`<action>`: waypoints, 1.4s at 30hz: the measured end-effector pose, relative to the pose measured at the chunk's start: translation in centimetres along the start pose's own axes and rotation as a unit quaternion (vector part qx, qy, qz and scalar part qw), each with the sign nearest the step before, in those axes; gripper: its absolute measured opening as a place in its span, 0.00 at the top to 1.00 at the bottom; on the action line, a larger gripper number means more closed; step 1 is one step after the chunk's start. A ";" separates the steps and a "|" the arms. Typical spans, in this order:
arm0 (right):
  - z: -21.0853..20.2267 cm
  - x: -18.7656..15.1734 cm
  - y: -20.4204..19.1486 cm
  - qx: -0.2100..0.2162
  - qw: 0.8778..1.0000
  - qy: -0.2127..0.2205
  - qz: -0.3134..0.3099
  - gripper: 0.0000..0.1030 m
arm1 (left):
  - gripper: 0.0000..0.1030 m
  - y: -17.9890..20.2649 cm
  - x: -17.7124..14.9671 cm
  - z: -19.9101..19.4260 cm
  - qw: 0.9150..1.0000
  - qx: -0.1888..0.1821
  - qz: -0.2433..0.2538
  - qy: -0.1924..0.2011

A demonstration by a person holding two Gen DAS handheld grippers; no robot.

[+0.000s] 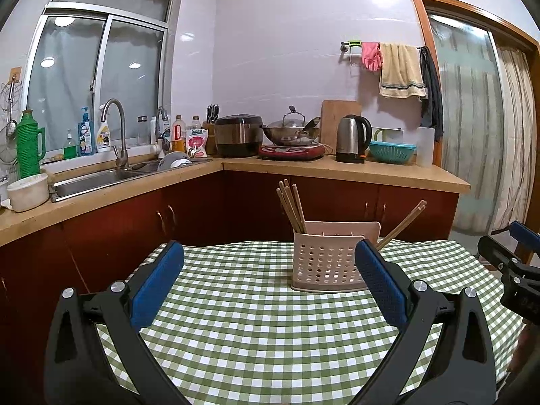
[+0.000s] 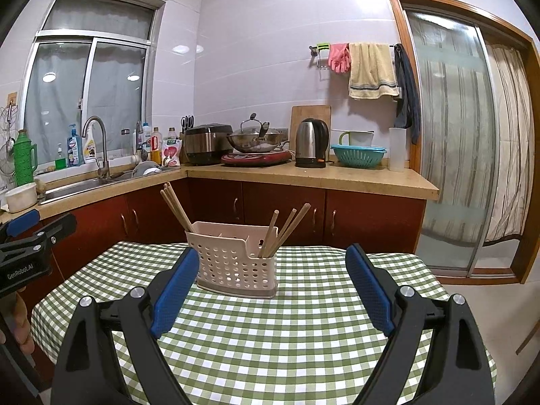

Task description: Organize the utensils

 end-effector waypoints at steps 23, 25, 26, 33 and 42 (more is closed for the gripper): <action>0.1 0.3 0.0 -0.001 1.000 0.000 0.000 0.17 | 0.04 0.0 0.0 0.2 1.000 -0.001 -0.002 -0.002; 0.0 0.2 0.0 -0.001 1.000 0.000 -0.001 0.17 | 0.04 0.0 0.0 0.3 1.000 -0.001 -0.003 -0.004; 0.1 0.2 0.0 -0.001 1.000 0.000 -0.001 0.17 | 0.04 0.0 -0.1 0.4 1.000 0.000 -0.004 -0.005; 0.1 0.2 -0.1 0.000 1.000 -0.001 -0.001 0.17 | 0.04 0.2 -0.1 0.7 1.000 -0.004 -0.006 -0.005; 0.6 0.0 -0.2 0.000 1.000 -0.004 -0.002 0.17 | 0.04 0.7 -0.2 0.9 1.000 -0.012 -0.004 0.002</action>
Point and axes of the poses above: each gripper's, at about its wrist camera, not at the fingertips, and z roughly the way its jaws point, y to its right, x to its top, the point moved 8 cm from there along z, roughly the way its jaws point, and after that the axes turned 6 degrees about -y, right-handed, at the moved point
